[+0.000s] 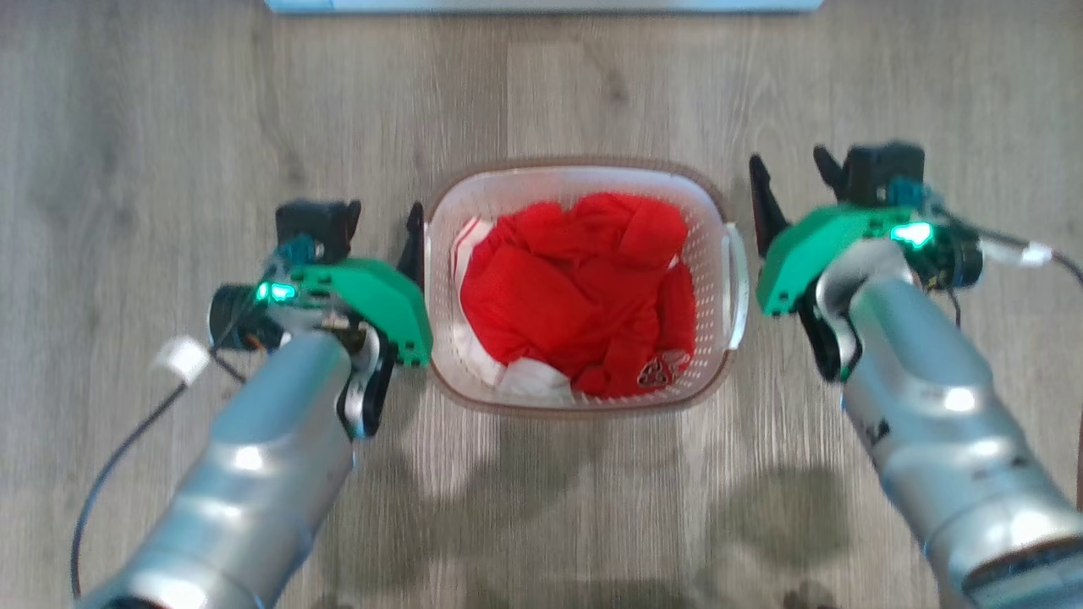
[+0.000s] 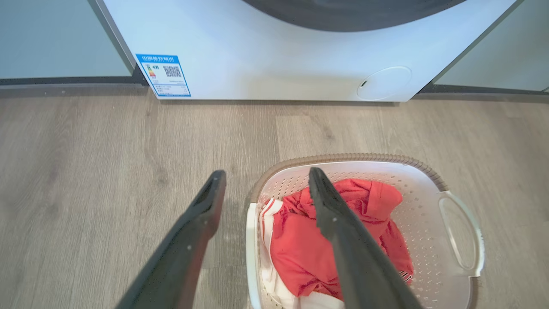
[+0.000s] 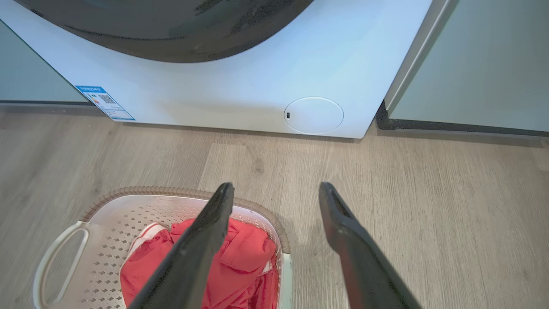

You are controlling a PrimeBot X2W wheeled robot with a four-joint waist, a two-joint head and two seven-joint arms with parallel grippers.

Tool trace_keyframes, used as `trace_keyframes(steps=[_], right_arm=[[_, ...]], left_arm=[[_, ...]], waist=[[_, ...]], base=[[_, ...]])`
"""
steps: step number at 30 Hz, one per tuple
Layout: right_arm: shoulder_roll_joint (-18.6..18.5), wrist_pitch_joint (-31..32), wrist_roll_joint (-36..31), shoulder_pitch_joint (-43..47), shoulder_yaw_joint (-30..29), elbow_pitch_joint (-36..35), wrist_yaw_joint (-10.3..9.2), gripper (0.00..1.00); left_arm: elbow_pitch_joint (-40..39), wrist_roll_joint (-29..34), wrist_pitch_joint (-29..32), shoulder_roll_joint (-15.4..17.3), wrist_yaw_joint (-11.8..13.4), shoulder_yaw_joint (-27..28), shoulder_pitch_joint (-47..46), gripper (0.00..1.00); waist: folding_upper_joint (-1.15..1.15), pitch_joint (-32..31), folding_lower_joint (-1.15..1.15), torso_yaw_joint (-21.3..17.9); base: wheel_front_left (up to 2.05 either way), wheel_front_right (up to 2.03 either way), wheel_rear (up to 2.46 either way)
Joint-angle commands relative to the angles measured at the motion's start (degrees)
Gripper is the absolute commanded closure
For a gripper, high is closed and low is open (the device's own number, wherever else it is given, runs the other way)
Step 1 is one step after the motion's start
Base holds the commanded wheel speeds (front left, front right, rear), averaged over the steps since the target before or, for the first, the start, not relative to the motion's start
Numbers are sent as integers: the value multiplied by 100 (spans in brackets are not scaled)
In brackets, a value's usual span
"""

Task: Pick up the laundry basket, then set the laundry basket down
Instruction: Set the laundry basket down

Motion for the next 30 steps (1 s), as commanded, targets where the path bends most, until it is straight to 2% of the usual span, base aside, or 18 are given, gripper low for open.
trace_keyframes(steps=[1,6,7,12,18,23,30], right_arm=[[111,-75,-85,438,-53,-380,34,0],[111,-76,-207,1102,-293,-1171,34,0],[111,-76,-252,1355,-359,-1454,34,0],[111,-76,-395,2058,-525,-2262,34,0],[111,-76,-456,2719,-657,-3058,34,0],[111,-76,-502,3144,-666,-3477,34,0],[112,-76,-547,3814,-755,-3913,34,0]], left_arm=[[-355,294,-55,207,53,429,251,0],[-1140,1124,-55,199,106,1165,1003,0],[-1458,1441,-55,187,113,1406,1301,0],[-2452,2200,-55,111,132,2117,2210,0],[-3236,2683,-55,12,106,2657,3082,0],[-3676,2850,-55,-77,103,2954,3558,0],[-4256,3056,-55,-180,-32,3240,4242,0]], waist=[[0,-409,1,-46],[0,-815,1,-50],[0,-971,1,-46],[0,-1397,1,-34],[0,-1806,1,-30],[0,-2061,1,-27],[0,-2458,1,-44]], base=[[0,0,0],[0,0,0],[0,0,0],[0,0,0],[0,0,0],[0,0,0],[0,0,0]])
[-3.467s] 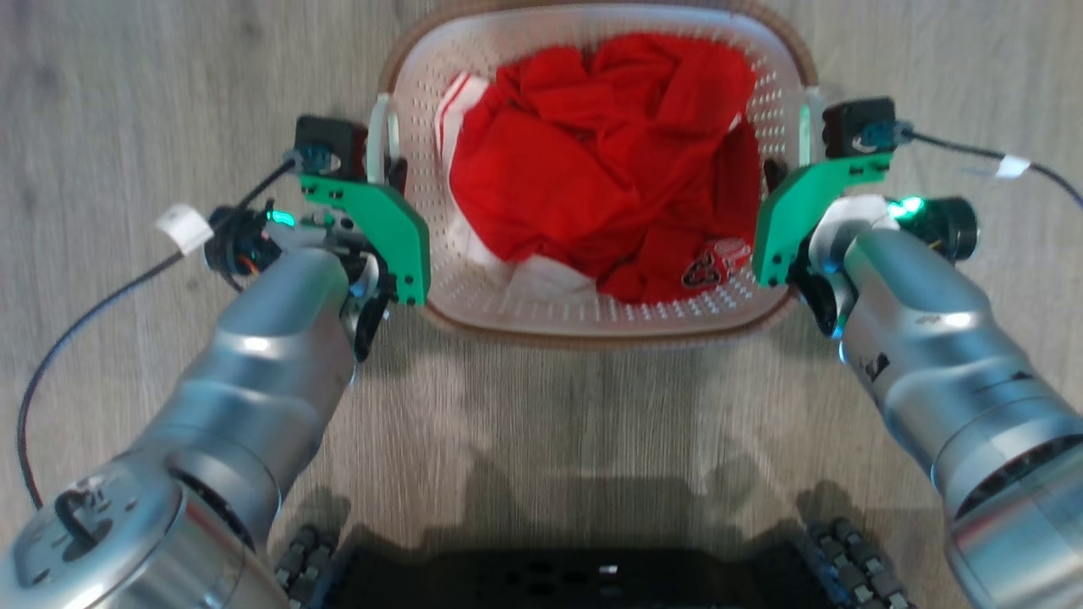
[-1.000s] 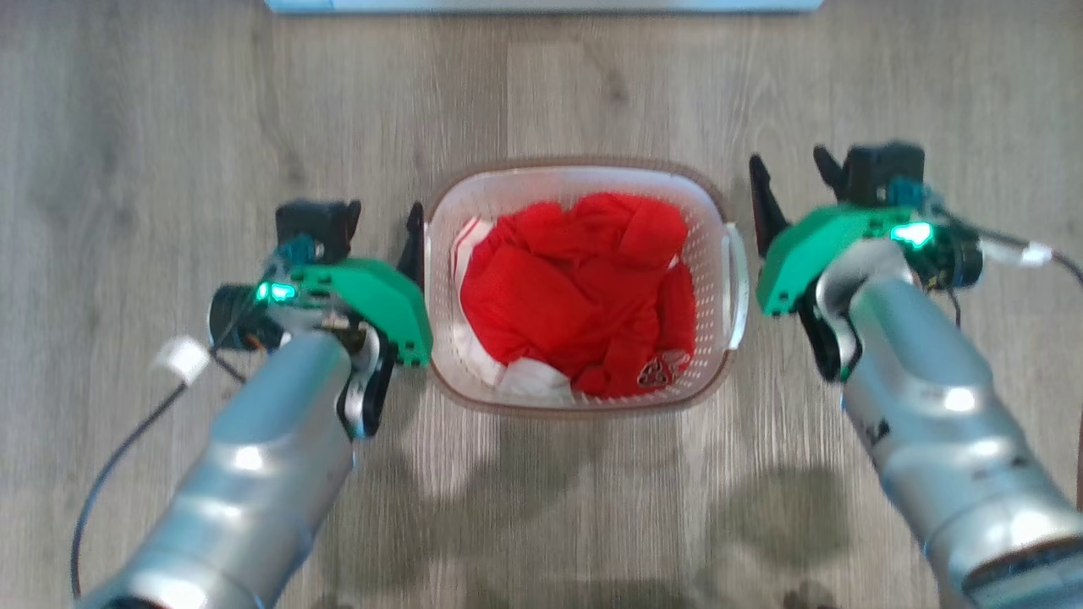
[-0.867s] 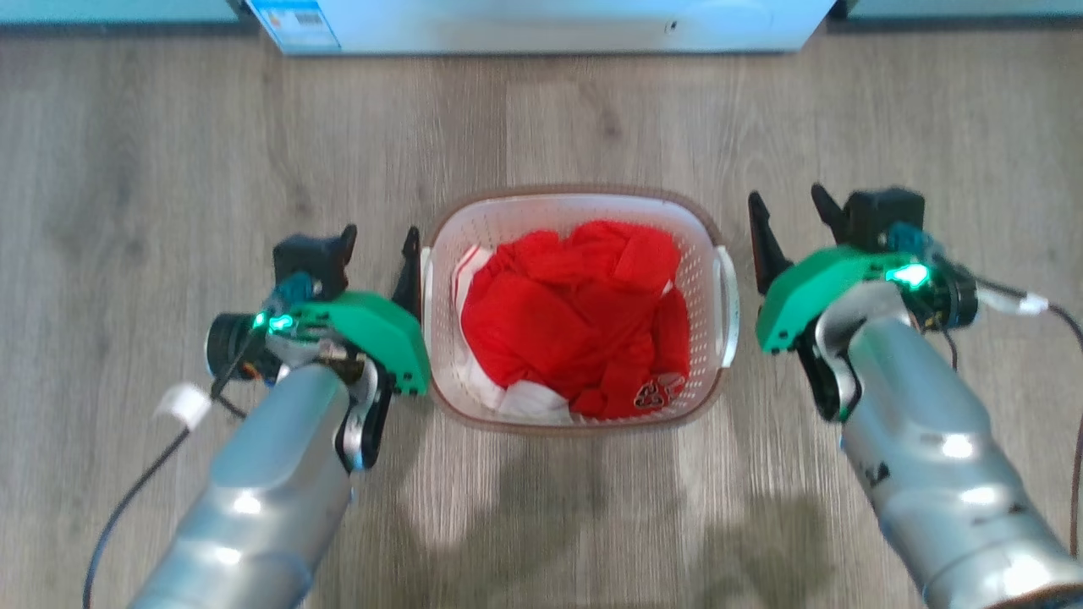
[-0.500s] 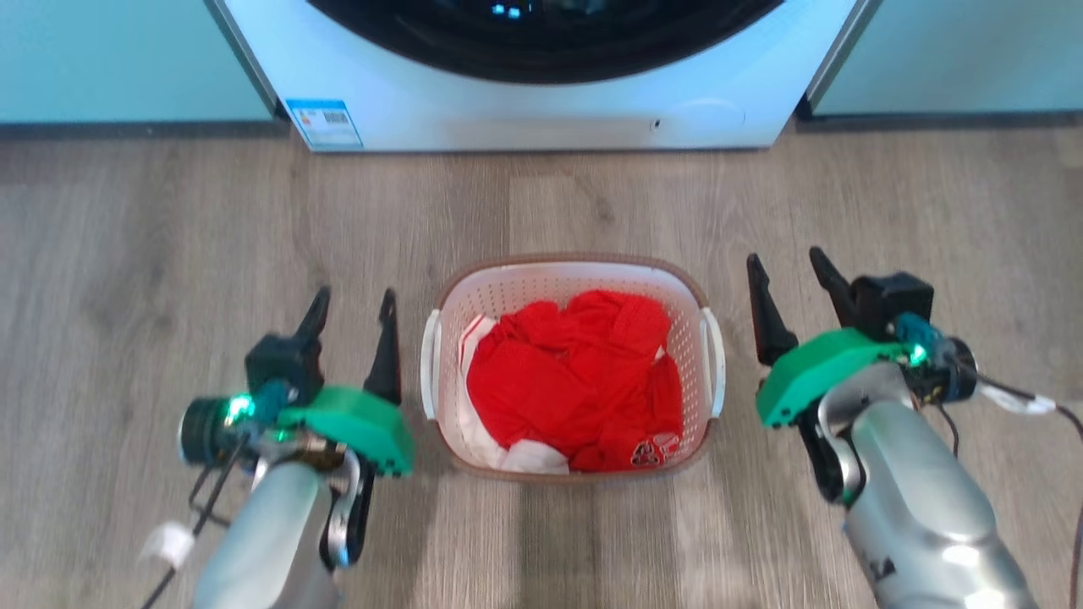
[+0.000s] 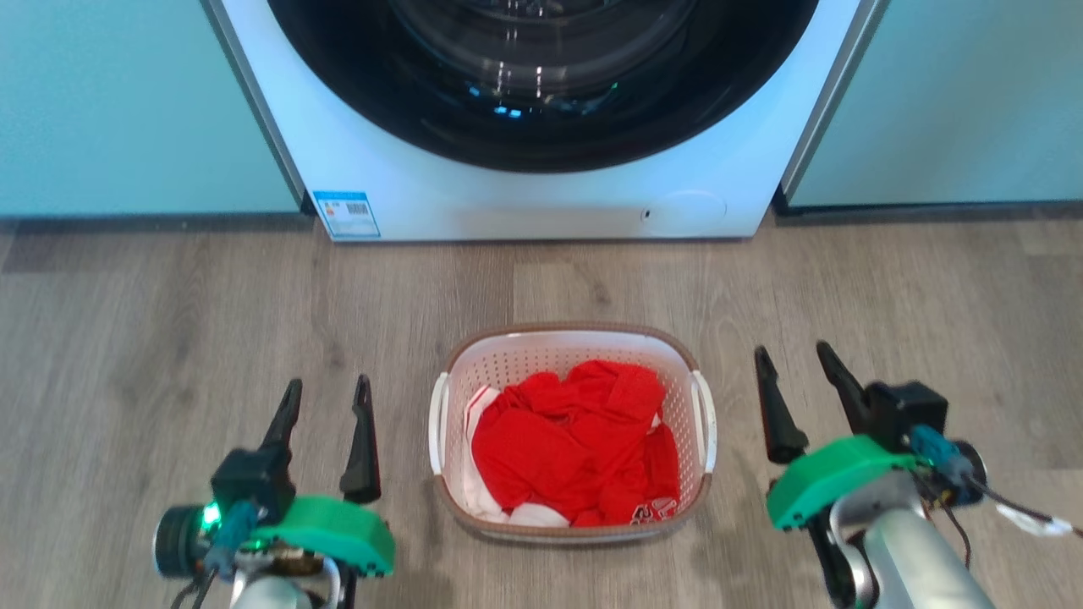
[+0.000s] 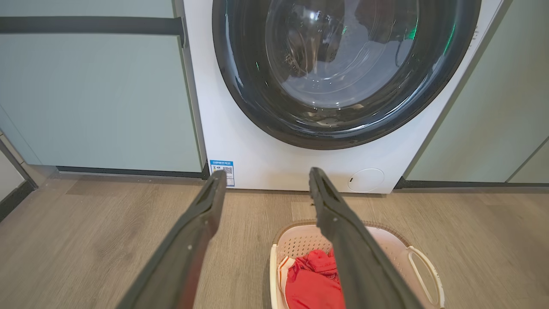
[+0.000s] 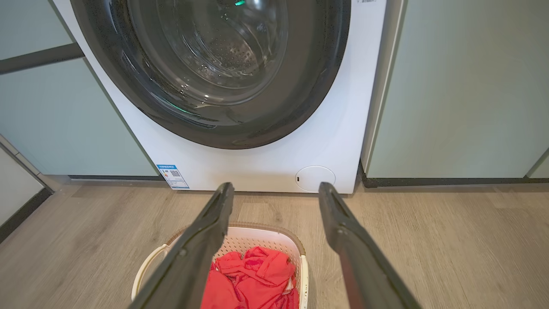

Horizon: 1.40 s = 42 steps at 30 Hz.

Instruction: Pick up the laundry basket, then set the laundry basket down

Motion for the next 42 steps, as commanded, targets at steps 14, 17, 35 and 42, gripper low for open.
trace_keyframes(steps=[14,17,35,42], right_arm=[[45,-76,-95,783,-250,-783,33,0],[45,-76,-102,855,-272,-881,33,0],[45,-76,-133,898,-322,-923,33,0],[89,7,-91,1009,-426,-594,-1,100]], left_arm=[[-721,232,-56,-104,-86,564,807,0],[-768,242,-56,-113,-97,630,866,0],[-723,353,-56,-140,-202,761,892,0],[-433,342,15,-111,-198,483,1083,100]], waist=[[-1,-537,1,-110],[-1,-564,1,-130],[-1,-562,1,-140],[-1,-557,1,-141]], base=[[0,0,0],[0,0,0],[0,0,0],[0,0,0]])
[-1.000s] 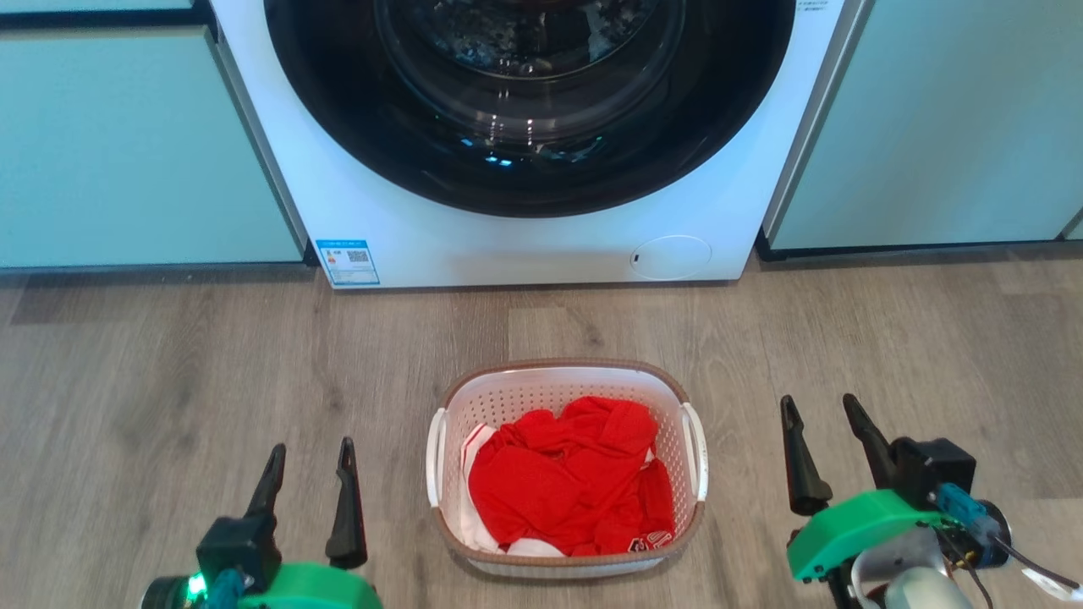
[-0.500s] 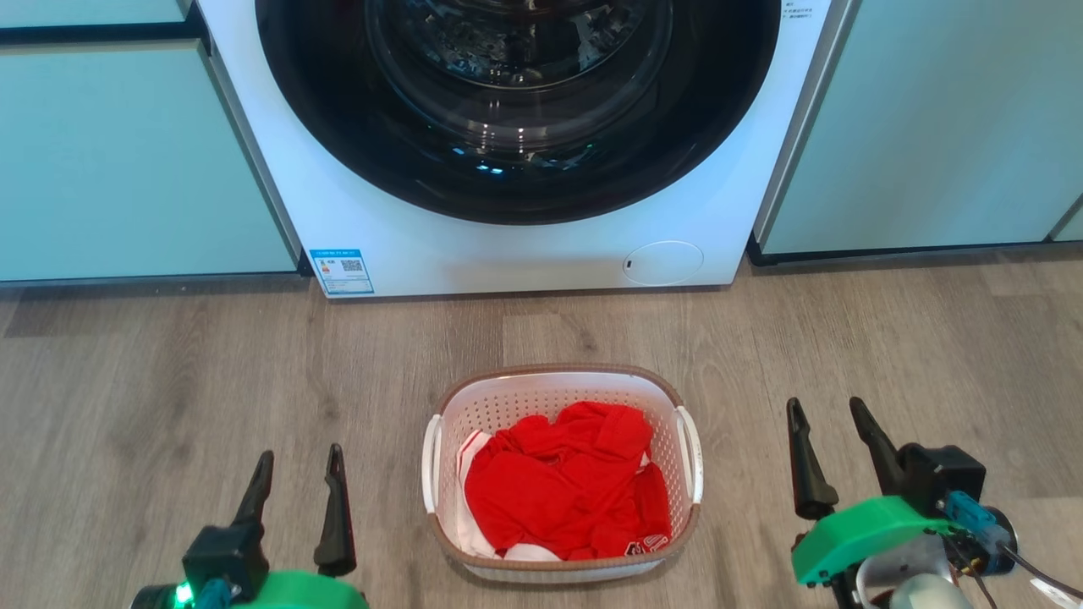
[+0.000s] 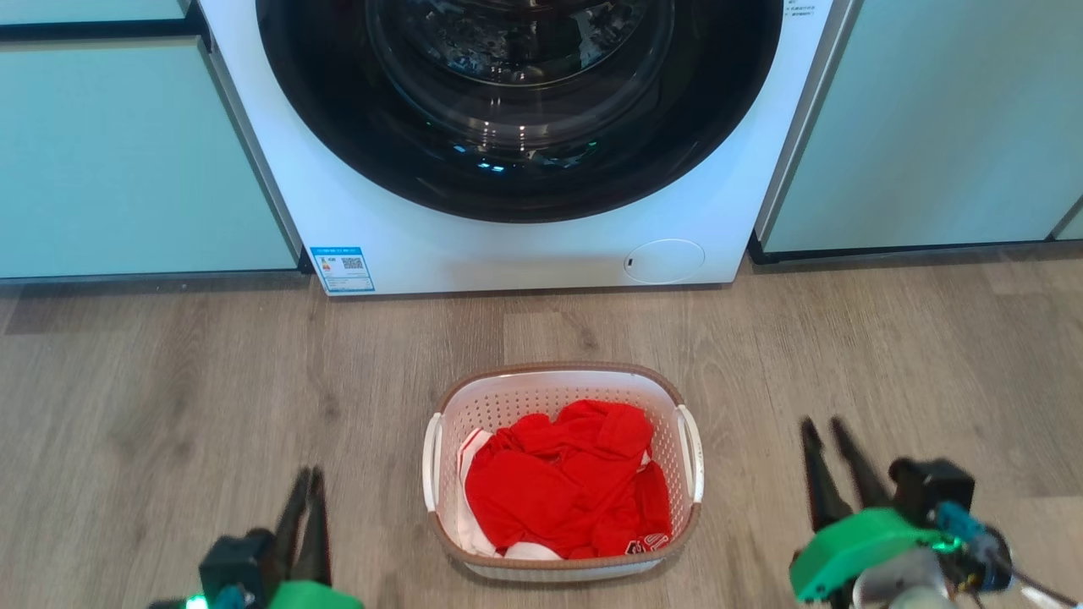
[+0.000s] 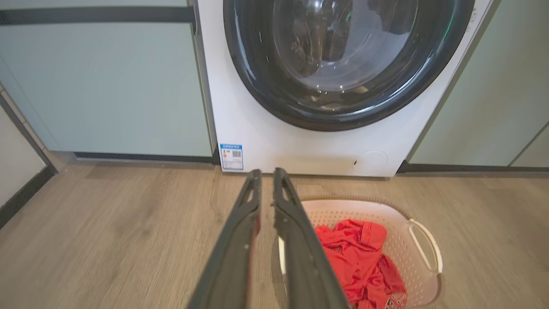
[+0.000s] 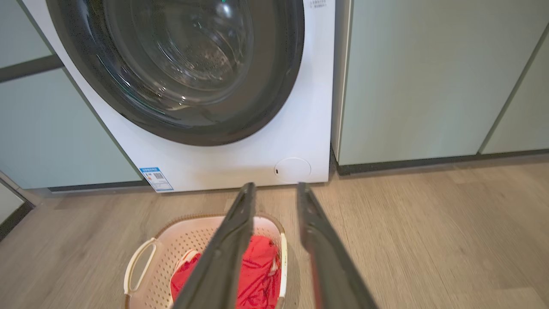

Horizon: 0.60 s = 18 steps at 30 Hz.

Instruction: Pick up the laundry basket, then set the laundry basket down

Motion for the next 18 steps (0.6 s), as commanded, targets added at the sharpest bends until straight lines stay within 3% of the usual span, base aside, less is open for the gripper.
trace_keyframes(steps=[1,18], right_arm=[[4,1,1,12,3,68,0,100],[-49,197,1019,-12,-72,166,4,100]], left_arm=[[70,-1,3,-1,0,-8,9,100],[294,-1086,199,46,-131,103,-171,100]], waist=[[0,0,0,0],[0,5,0,-4]], base=[[0,0,0],[0,0,0]])
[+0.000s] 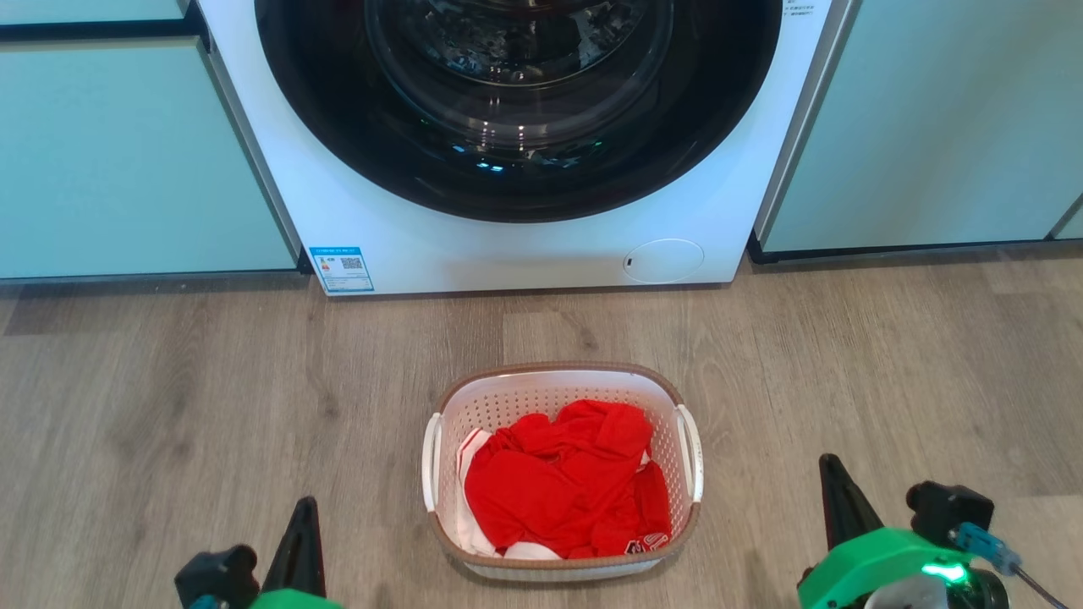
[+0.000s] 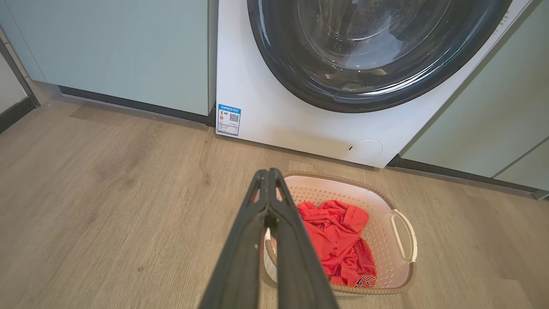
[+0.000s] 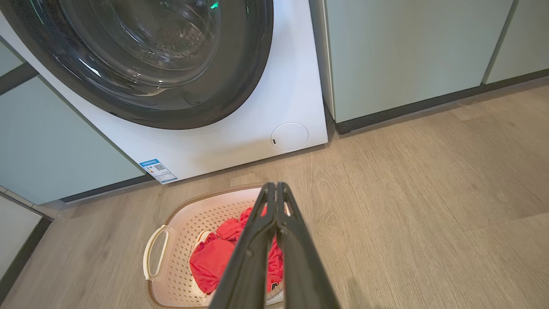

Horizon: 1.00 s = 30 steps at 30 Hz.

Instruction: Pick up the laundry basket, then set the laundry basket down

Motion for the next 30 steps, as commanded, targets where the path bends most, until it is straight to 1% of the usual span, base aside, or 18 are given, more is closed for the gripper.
trace_keyframes(steps=[1,15,30], right_arm=[[-64,26,172,-224,-43,-204,4,100],[-106,233,1141,-313,-142,-250,9,100],[-134,440,2034,-395,-251,-294,12,100]], left_arm=[[-133,-175,28,47,-36,103,-270,100],[-57,-1213,234,80,-171,232,-482,100],[-12,-2171,439,99,-294,370,-669,100]], waist=[[0,1,0,0],[0,5,0,-3],[0,10,0,-6]], base=[[0,0,0],[0,0,0],[0,0,0]])
